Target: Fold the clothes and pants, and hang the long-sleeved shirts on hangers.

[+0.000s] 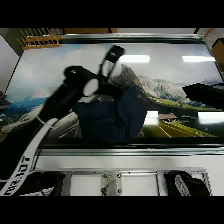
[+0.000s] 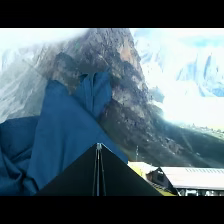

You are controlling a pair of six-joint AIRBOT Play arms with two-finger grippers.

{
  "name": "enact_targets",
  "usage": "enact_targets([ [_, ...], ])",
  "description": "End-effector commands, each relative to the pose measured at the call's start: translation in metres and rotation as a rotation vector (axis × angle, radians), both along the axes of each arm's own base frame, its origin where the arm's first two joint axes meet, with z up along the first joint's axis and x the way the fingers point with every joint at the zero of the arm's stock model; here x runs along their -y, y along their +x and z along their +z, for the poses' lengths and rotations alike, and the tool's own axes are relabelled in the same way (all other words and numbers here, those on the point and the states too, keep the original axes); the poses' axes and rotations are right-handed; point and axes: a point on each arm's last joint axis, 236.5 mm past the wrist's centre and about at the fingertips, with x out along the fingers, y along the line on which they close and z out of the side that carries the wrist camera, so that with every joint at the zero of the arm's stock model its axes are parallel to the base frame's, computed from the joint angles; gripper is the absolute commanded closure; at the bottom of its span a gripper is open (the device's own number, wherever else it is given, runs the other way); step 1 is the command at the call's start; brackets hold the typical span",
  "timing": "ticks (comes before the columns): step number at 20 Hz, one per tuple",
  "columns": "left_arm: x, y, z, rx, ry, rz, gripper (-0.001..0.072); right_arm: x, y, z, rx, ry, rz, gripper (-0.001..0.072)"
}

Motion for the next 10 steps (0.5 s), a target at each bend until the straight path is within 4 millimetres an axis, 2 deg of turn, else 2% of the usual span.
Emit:
enact_targets([
  [1, -0.119, 0.026, -0.027, -0.099, 0.001, 0.315, 0.0067, -0.001, -0.005, -0.004, -0.026, 0.002, 0.010, 0.0699],
  [3, -0.187, 0.022, -0.075, -0.199, 0.005, 0.481, 0.0068, -0.001, -0.005, -0.005, -0.029, 0.003, 0.012, 0.0699],
  [5, -0.223, 0.010, -0.122, -0.336, -0.107, 0.618, 0.0068, -0.001, -0.005, -0.007, -0.035, 0.005, 0.013, 0.0699],
  [7, -0.233, 0.003, -0.159, -0.462, -0.241, 0.683, 0.0068, -0.002, -0.006, -0.011, -0.052, 0.009, 0.021, 0.0699],
  [10, -0.230, -0.001, -0.200, -0.612, -0.374, 0.719, 0.0068, -0.006, -0.009, -0.020, -0.092, 0.017, 0.042, 0.0699],
])
